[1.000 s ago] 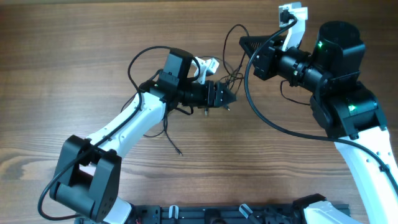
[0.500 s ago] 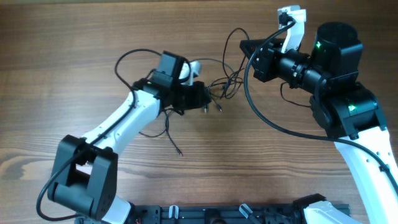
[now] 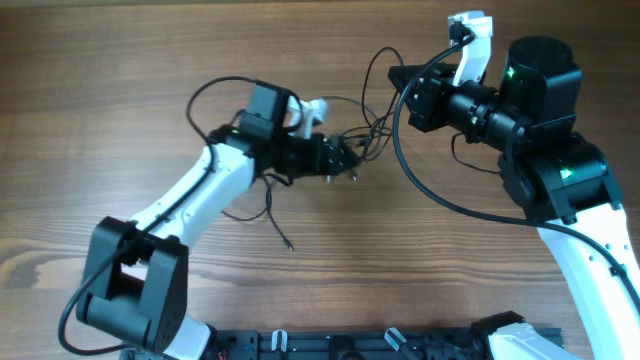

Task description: Untangle cables

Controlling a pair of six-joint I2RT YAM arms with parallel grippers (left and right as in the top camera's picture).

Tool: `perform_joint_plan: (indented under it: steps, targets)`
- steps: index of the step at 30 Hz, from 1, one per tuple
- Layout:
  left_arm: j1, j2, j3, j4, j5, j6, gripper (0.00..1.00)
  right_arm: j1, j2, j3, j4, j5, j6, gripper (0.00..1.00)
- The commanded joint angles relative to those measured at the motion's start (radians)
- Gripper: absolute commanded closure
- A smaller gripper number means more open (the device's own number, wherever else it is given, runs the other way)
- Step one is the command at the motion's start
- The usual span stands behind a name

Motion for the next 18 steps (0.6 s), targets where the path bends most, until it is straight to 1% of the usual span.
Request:
perform_joint_plan:
  steps: [1, 6, 8, 12, 14, 15, 16, 17, 18]
  targets:
    - [-0.059, 0.003, -0.003, 0.005, 0.011, 0.102, 0.16, -0.001, 0.005, 0.021, 0.009, 0.012, -0.007, 0.96]
    - [-0.093, 0.003, -0.003, 0.056, -0.015, 0.117, 0.18, -0.001, 0.005, 0.021, 0.008, 0.012, -0.006, 0.96]
    - [-0.095, 0.003, -0.003, 0.109, -0.015, 0.116, 0.21, -0.001, 0.005, 0.021, 0.007, 0.012, -0.006, 0.96]
    - [-0.095, 0.003, -0.003, 0.249, -0.023, 0.115, 0.21, -0.001, 0.005, 0.021, 0.006, 0.012, -0.006, 0.96]
    - [-0.097, 0.003, -0.003, 0.278, -0.055, 0.108, 0.21, -0.001, 0.005, 0.021, 0.006, 0.012, -0.006, 0.96]
    - [-0.099, 0.003, -0.003, 0.282, -0.087, 0.108, 0.24, -0.001, 0.005, 0.021, 0.006, 0.012, -0.007, 0.96]
    - [-0.101, 0.003, -0.003, 0.277, -0.113, 0.108, 0.3, -0.001, 0.005, 0.021, 0.006, 0.012, -0.007, 0.96]
    - [-0.101, 0.003, -0.003, 0.268, -0.127, 0.108, 0.43, -0.001, 0.005, 0.021, 0.006, 0.012, -0.007, 0.96]
    - [-0.101, 0.004, -0.003, 0.254, -0.136, 0.109, 0.61, -0.001, 0.005, 0.021, 0.006, 0.012, -0.007, 0.96]
